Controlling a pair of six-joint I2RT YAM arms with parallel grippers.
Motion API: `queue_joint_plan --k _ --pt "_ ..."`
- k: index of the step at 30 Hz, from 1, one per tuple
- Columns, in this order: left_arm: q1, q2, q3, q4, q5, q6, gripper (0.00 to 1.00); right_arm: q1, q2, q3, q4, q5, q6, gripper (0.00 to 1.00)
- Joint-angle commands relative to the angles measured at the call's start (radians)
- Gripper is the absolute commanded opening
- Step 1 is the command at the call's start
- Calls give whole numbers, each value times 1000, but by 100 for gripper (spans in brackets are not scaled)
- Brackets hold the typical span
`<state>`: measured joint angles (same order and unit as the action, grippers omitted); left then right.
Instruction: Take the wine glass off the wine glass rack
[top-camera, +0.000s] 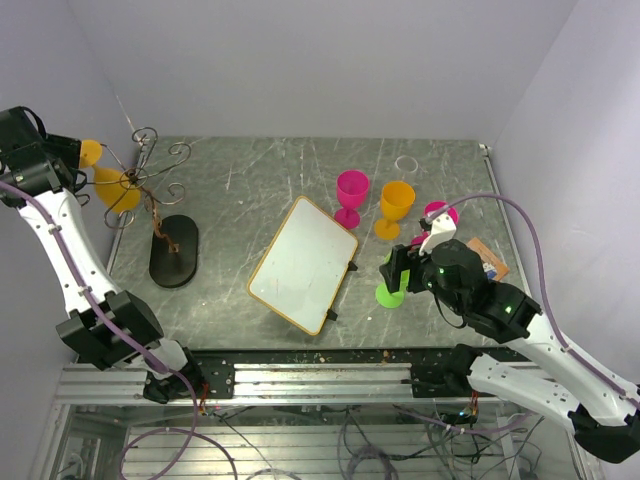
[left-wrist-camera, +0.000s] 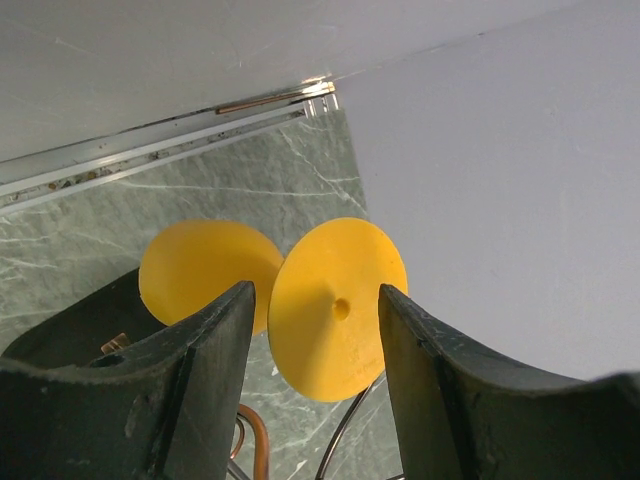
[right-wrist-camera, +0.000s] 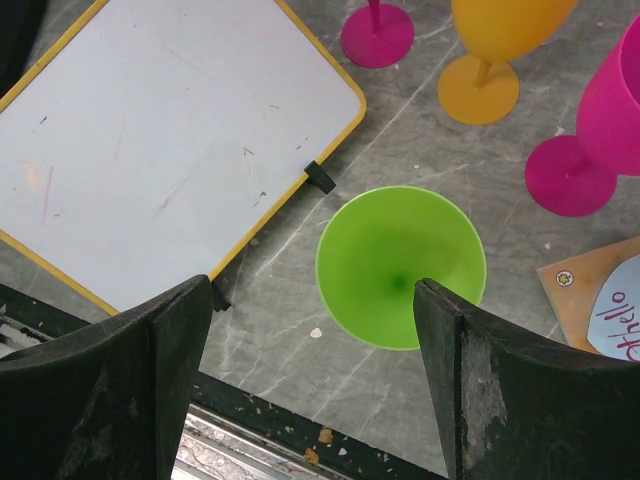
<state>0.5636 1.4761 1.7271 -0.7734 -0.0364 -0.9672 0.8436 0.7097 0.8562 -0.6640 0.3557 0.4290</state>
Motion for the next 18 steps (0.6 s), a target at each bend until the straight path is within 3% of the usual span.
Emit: queue_joint_plan --k 1,10,18 --pt "-4 26 2 -91 -5 -32 64 -2 -13 12 0 21 5 81" --pt "-35 65 73 -162 -44 -46 62 -2 -22 9 1 26 4 81" --pt "-48 54 51 -159 -84 -57 53 -2 -31 10 1 25 5 81"
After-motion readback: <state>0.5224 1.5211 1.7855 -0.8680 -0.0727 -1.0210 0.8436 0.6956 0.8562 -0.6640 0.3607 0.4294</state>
